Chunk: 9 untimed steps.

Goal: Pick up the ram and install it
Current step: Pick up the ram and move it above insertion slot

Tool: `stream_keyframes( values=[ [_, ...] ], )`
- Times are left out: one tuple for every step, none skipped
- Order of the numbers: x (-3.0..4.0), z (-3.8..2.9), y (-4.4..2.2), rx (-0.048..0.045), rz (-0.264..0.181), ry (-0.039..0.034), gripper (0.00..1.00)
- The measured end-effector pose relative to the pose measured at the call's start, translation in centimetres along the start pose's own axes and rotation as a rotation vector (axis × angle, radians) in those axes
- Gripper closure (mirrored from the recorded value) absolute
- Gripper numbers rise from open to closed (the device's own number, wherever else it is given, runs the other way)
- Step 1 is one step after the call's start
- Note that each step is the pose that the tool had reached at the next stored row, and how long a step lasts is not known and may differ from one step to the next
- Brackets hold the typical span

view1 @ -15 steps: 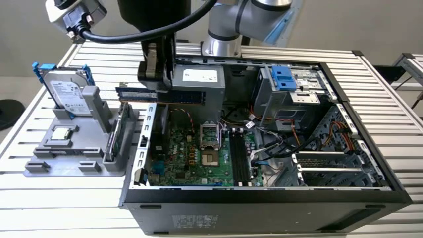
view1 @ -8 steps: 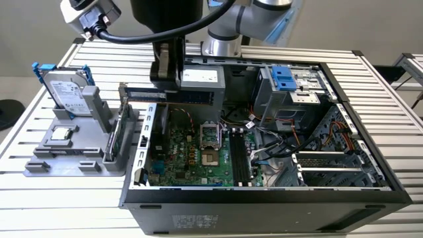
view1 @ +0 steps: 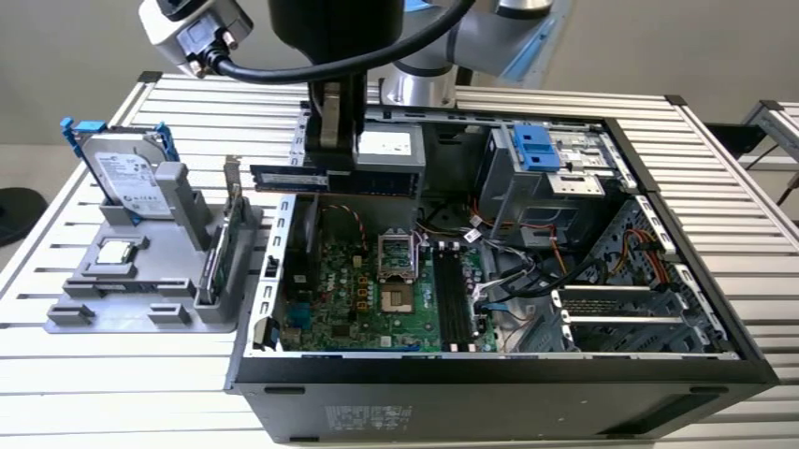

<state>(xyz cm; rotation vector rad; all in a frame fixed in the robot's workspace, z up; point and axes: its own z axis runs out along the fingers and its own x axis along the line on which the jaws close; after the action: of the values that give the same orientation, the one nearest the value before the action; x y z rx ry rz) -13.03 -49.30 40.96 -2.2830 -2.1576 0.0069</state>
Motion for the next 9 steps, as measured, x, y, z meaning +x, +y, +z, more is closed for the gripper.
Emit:
stream_keyframes(
  values=[
    [0.01, 0.00, 0.15, 0.0000, 0.000, -0.0001, 1.00],
    [0.02, 0.00, 0.29, 0.0000, 0.000, 0.0000, 1.00],
    [0.02, 0.00, 0.42, 0.0000, 0.000, -0.0001, 1.00],
    [0.03, -0.01, 0.55, 0.0000, 0.000, -0.0001, 1.00],
    [0.04, -0.01, 0.68, 0.0001, 0.000, -0.0001, 1.00],
    [0.05, -0.01, 0.81, 0.0000, 0.000, -0.0001, 1.00],
    [0.05, 0.00, 0.95, 0.0000, 0.000, 0.0000, 1.00],
    [0.06, 0.00, 1.08, 0.0000, 0.000, 0.0000, 1.00],
    [0.07, -0.01, 1.21, 0.0000, 0.000, -0.0001, 1.00]
  ],
)
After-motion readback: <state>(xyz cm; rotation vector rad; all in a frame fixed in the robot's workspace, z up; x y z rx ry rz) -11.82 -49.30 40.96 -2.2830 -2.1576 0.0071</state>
